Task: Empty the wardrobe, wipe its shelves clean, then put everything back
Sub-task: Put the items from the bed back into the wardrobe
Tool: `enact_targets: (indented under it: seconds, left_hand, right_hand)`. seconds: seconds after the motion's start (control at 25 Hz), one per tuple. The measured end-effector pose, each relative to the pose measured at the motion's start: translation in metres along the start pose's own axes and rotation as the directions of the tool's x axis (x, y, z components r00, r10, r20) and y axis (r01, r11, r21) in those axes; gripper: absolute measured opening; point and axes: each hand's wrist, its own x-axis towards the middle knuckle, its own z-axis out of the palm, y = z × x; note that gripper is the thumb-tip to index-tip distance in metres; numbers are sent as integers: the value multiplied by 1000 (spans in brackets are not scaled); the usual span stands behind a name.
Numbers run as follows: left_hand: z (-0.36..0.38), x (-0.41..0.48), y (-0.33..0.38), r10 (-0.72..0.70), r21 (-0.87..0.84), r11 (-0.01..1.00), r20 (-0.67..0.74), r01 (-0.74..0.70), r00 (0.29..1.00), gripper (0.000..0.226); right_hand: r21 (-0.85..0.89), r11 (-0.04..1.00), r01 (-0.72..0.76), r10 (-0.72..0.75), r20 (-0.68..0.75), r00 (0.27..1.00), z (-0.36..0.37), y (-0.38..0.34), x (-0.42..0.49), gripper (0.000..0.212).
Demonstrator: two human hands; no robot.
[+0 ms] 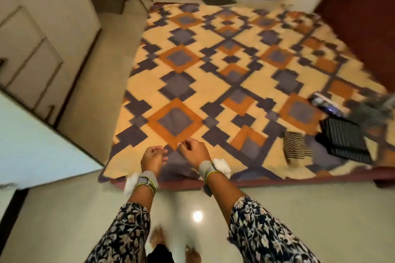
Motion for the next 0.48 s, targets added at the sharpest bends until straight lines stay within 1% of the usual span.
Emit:
enact_targets:
  seconds: [0.08,0.12,0.2,0.24,0.32,0.44,0.48]
  left_hand:
    - [57,-5,18,57,46,997,75,-61,996,6]
    - [82,-4,23,73,64,995,109,-81,991,6]
    - [135,1,33,79,127,986,200,-105,977,7]
    - [166,2,38,83,159,979,250,-125,965,8]
    - [220,7,43,75,185,972,328,-142,942,8]
    - [293,10,50,40,207,969,412,-137,910,12]
    - [303,8,50,54,221,962,429,-162,902,16]
  right_hand:
    - [70,996,-58,65,-93,994,-44,29,-1,22]
    - [108,990,-87,102,-139,985,-64,41,-2,24]
    - [177,977,-116,159,-251,955,-108,68,-5,23]
    - [222,966,-130,195,-303,933,-133,83,-6,22]
    - [296,939,-175,280,-362,889,-173,111,-6,22]
    - [303,923,-237,359,-462,811,-222,153,-1,19]
    - [315,918,-241,373,-481,794,-228,161,-3,17]
